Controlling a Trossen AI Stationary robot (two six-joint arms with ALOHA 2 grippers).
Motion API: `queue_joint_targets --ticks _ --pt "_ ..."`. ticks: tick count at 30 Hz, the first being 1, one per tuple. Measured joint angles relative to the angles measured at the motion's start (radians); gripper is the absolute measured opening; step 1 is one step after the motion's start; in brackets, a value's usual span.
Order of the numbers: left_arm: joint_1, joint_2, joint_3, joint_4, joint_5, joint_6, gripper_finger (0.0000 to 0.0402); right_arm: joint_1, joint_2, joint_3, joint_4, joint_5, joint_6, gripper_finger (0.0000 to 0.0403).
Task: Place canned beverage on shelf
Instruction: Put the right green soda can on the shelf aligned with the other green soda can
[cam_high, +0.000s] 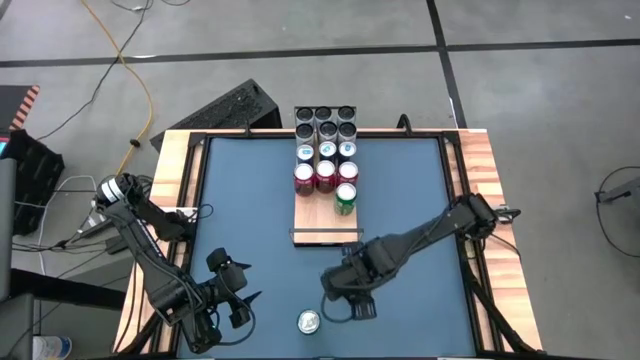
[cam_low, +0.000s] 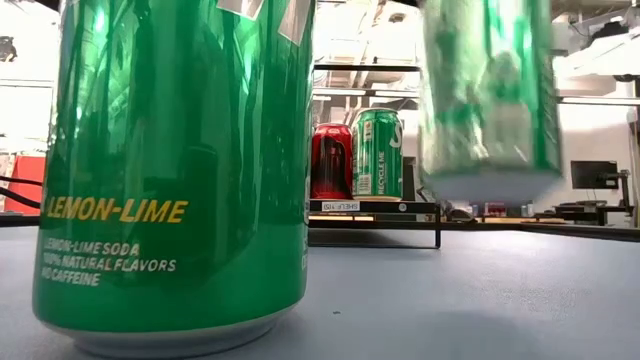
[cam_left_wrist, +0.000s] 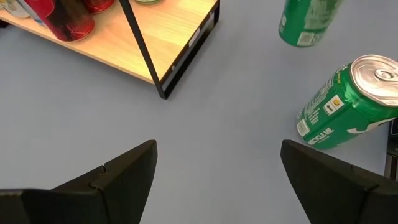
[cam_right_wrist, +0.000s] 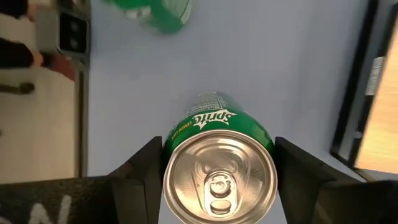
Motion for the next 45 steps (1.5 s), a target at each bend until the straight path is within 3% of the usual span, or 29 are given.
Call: queue_joint_targets --ticks 7,13,21,31,45 --pt "0.0 0.0 0.0 0.0 0.0 0.0 0.033 -0.061 -0.002 0.225 -0.075 0.009 -0.056 0.0223" --pt "0.0 0.0 0.0 0.0 -0.001 -0.007 0.033 -0.135 -0.003 0.397 -0.083 0.092 -0.138 0.0224" --pt "0.0 0.0 0.0 -0.002 -0.011 -0.014 0.033 -0.287 -0.05 0.383 0.019 0.16 -0.228 0.0224" --pt "0.0 0.0 0.0 0.0 -0.017 -0.03 0.033 -0.485 0.026 0.381 0.0 0.189 -0.293 0.0224" --pt "0.0 0.0 0.0 -0.001 -0.019 -0.042 0.033 -0.484 0.167 0.382 -0.155 0.168 -0.409 0.0224"
